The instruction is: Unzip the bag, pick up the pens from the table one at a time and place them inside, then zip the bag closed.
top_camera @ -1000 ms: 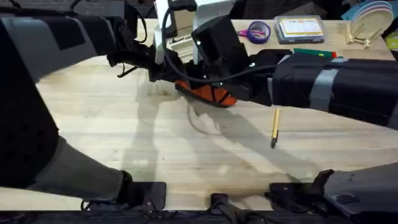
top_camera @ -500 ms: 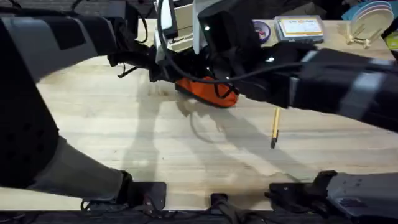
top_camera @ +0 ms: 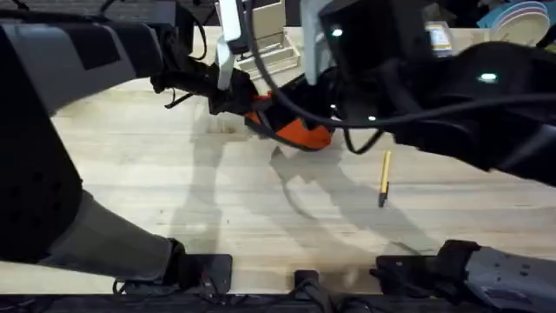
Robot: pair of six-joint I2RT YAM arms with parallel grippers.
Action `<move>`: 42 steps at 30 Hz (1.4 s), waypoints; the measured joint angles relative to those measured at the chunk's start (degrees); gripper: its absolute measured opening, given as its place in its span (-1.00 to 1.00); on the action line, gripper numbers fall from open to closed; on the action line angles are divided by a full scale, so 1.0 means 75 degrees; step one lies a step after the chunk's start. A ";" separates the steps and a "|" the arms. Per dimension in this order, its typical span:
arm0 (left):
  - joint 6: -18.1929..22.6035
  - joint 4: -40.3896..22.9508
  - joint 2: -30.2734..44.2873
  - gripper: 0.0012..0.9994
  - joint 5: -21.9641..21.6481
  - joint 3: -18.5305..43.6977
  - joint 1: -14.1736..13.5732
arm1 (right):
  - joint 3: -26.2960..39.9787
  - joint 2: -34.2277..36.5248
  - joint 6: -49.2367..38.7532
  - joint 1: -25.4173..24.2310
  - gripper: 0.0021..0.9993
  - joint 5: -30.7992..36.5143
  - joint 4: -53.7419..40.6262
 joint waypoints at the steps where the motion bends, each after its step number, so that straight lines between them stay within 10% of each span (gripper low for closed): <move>1: 0.0003 0.0000 -0.0002 -0.92 0.0000 0.0000 0.0000 | 0.0000 -0.0128 -0.0003 0.0000 1.00 0.0009 -0.0096; 6: 0.0015 0.0003 0.0000 -0.83 0.0001 0.0000 0.0000 | 0.0000 -0.0683 -0.0004 -0.0003 1.00 0.0015 -0.0424; 11: 0.0000 0.0000 -0.0002 0.67 0.0044 0.0000 -0.0056 | 0.0003 -0.0930 -0.0003 -0.0003 1.00 0.0017 -0.0682; 13: -0.0039 -0.0003 0.0000 0.96 0.0061 0.0000 -0.0070 | 0.0003 -0.0937 -0.0003 -0.0003 1.00 0.0015 -0.0740; 28: -0.0038 -0.0793 -0.0140 0.99 0.0094 0.0000 -0.0070 | 0.0642 -0.0936 0.0002 -0.0475 1.00 -0.0613 -0.1460; 42: -0.0050 -0.2888 -0.2426 0.99 0.0192 0.0000 0.0497 | 0.0906 -0.0932 -0.0268 -0.1443 0.99 -0.1019 -0.2064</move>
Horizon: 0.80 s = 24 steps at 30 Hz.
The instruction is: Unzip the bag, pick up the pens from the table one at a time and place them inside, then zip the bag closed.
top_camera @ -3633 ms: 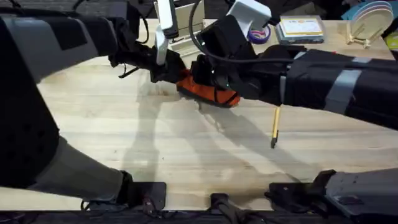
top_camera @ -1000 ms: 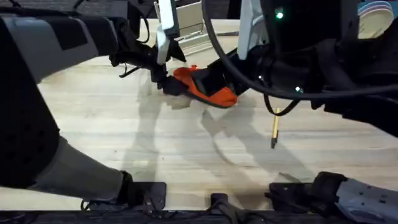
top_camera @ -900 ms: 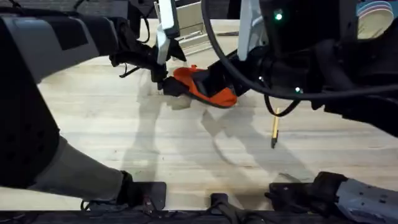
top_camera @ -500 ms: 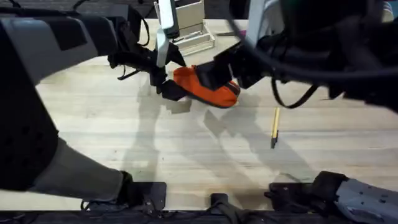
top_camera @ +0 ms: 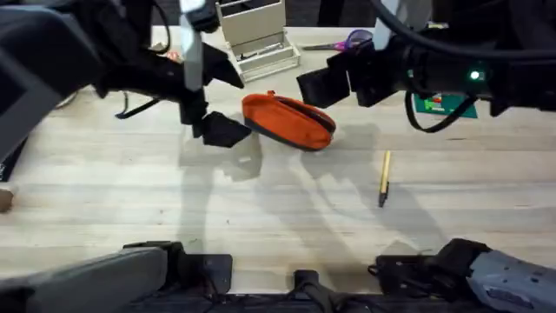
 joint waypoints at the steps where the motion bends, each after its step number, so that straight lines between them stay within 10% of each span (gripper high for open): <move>1: 0.0000 -0.0104 -0.0152 0.99 0.0000 0.0000 0.0053 | 0.0000 0.0000 -0.0058 -0.0025 0.99 -0.0055 -0.0001; 7: -0.0002 -0.0291 -0.0945 0.99 0.0014 0.0000 0.0230 | 0.0009 0.0134 -0.0501 -0.0037 0.58 -0.0222 -0.0051; 14: 0.0000 -0.0297 -0.1395 0.99 0.0021 0.0000 0.0243 | 0.0012 0.0437 -0.0767 -0.0037 -0.90 -0.0222 -0.0051; 24: -0.0002 -0.0317 -0.1398 0.99 0.0020 0.0000 0.0243 | 0.0017 0.1120 -0.1229 -0.0040 -0.94 -0.0224 -0.0025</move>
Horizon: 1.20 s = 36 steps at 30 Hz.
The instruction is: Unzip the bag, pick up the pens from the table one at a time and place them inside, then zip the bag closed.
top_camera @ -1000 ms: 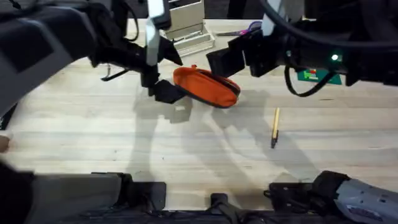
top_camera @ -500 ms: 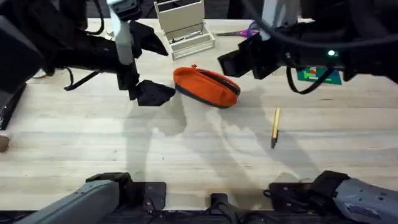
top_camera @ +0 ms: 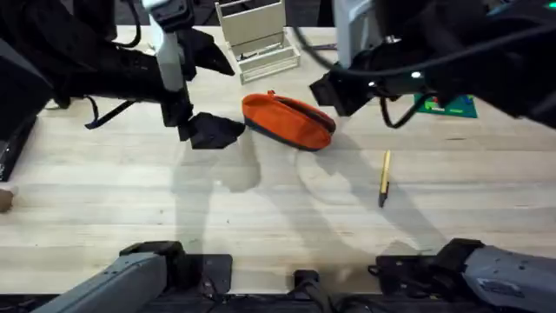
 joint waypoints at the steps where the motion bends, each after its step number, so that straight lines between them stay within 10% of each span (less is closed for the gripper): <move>1: 0.0002 0.0000 0.0000 0.99 0.0000 0.0000 0.0000 | 0.0000 0.0143 -0.0087 0.0000 -0.94 -0.0001 0.0007; 36: 0.0002 -0.0003 0.0000 0.99 0.0000 0.0000 0.0000 | 0.0006 0.1904 -0.0677 -0.0204 -0.94 -0.0895 0.0726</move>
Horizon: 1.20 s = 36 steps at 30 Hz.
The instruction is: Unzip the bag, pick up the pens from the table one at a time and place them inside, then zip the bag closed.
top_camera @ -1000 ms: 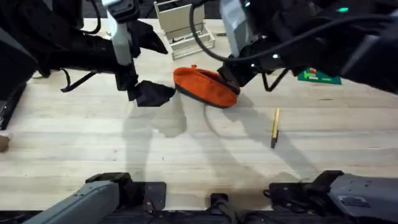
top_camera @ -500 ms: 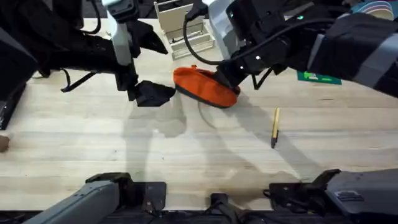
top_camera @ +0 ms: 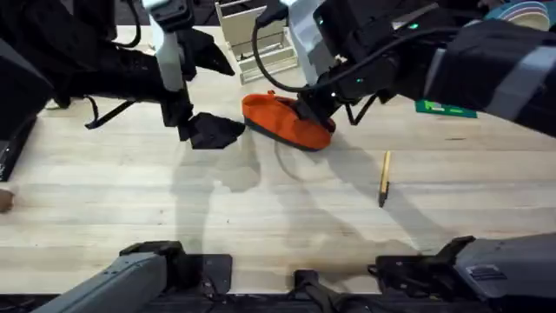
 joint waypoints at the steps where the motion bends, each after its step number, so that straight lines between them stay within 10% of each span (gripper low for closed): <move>1: -0.0002 0.0003 0.0000 0.99 0.0000 0.0000 0.0000 | 0.0009 0.0084 0.0000 0.0000 -0.94 -0.0003 0.0001; 15: 0.0000 0.0003 0.0000 0.99 0.0000 0.0000 0.0000 | 0.0017 0.0881 0.0003 -0.0003 -0.94 0.0003 0.0509; 20: -0.0002 0.0003 0.0000 0.99 0.0000 0.0000 0.0000 | 0.0017 0.0881 -0.0026 0.0000 0.34 0.0000 0.0504; 21: 0.0000 0.0003 0.0000 0.99 0.0000 0.0000 0.0000 | 0.0023 0.0881 -0.0050 -0.0003 0.96 -0.0003 0.0445; 36: 0.0000 0.0000 0.0000 0.99 -0.0029 0.0000 0.0000 | 0.0052 0.0462 -0.0047 0.0000 1.00 -0.0052 -0.0009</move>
